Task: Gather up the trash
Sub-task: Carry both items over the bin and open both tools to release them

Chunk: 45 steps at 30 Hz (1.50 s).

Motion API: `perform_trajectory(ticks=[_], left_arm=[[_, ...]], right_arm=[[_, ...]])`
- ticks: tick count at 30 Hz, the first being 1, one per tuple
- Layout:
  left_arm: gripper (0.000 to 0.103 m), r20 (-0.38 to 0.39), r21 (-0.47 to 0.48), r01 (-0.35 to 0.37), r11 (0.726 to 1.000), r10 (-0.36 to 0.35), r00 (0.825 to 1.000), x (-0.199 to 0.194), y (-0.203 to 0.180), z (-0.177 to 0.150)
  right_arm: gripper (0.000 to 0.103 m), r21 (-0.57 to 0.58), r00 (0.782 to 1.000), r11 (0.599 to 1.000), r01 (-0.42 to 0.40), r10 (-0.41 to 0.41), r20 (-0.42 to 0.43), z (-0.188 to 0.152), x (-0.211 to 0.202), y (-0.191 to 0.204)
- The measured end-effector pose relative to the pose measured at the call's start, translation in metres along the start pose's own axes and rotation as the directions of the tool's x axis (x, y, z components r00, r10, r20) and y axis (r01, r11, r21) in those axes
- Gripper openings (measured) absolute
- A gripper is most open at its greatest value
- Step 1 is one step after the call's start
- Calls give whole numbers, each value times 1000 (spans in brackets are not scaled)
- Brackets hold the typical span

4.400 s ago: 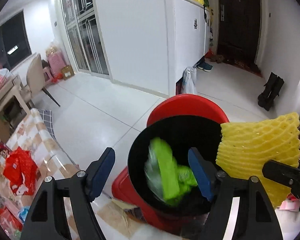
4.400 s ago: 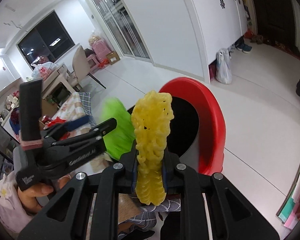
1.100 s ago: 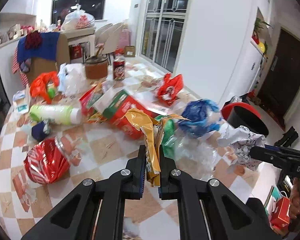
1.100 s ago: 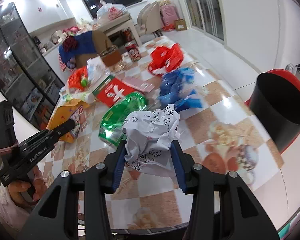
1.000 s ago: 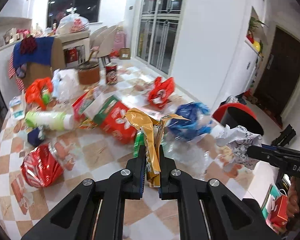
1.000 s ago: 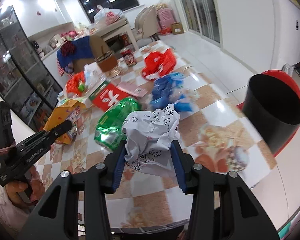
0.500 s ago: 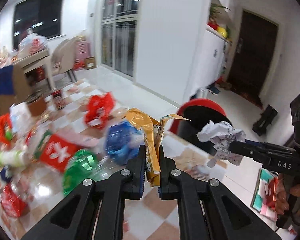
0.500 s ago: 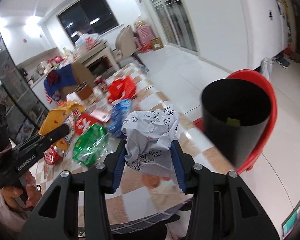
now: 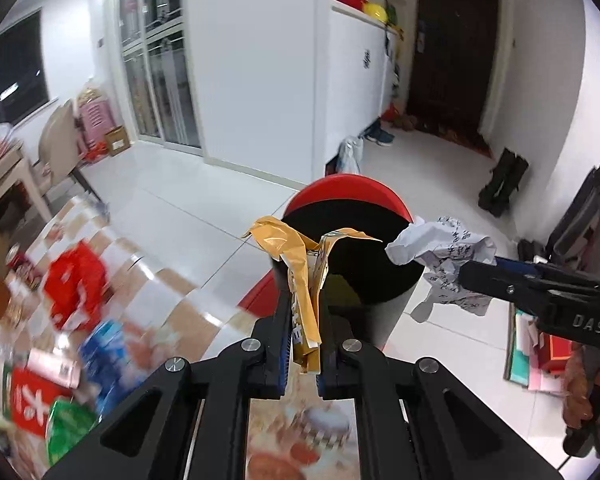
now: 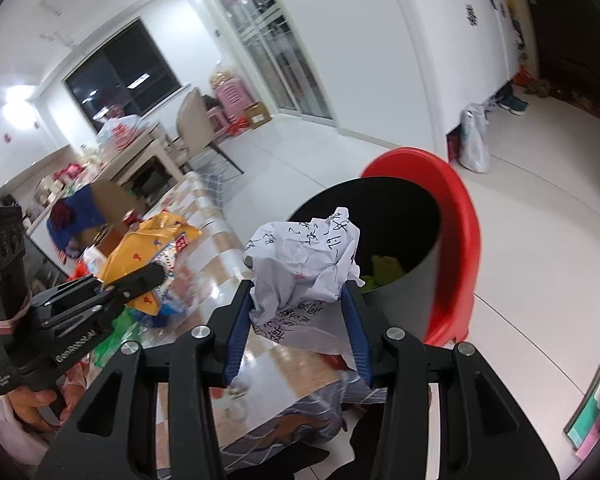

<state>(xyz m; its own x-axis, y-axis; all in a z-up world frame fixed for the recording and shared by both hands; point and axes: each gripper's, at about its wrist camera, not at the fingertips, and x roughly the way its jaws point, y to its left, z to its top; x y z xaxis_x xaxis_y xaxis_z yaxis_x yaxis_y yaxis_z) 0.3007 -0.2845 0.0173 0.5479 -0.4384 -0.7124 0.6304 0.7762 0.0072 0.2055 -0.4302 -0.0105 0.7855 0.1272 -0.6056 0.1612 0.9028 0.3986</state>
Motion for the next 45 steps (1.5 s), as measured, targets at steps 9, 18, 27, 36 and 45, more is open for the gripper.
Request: perform_trajectory(ticks=[9,18,27,36,45], left_arm=[[103,-62,57,7,998,-3,998,69,-18,25],[103,-100,55,-39,998,44,994,117,-26,42],[103,-41,16,-110,994,111,993,111,-26,45],[103,-21,-30,-99,995,98,995,70,-9,36],[103,21,-102,-131,986,134,991,-6,19,-3]], right_arm=[[46,58,1000,998,19,-19,1,16,21,-31],[46,114,1000,993,17,-15,-19,28,47,-48],[46,147,999,989,20,-15,-37,37,67,-60],[58,120,998,992,34,-28,-51,41,74,-49],[90,82,999,997,16,-13,-35,32,55,-17]])
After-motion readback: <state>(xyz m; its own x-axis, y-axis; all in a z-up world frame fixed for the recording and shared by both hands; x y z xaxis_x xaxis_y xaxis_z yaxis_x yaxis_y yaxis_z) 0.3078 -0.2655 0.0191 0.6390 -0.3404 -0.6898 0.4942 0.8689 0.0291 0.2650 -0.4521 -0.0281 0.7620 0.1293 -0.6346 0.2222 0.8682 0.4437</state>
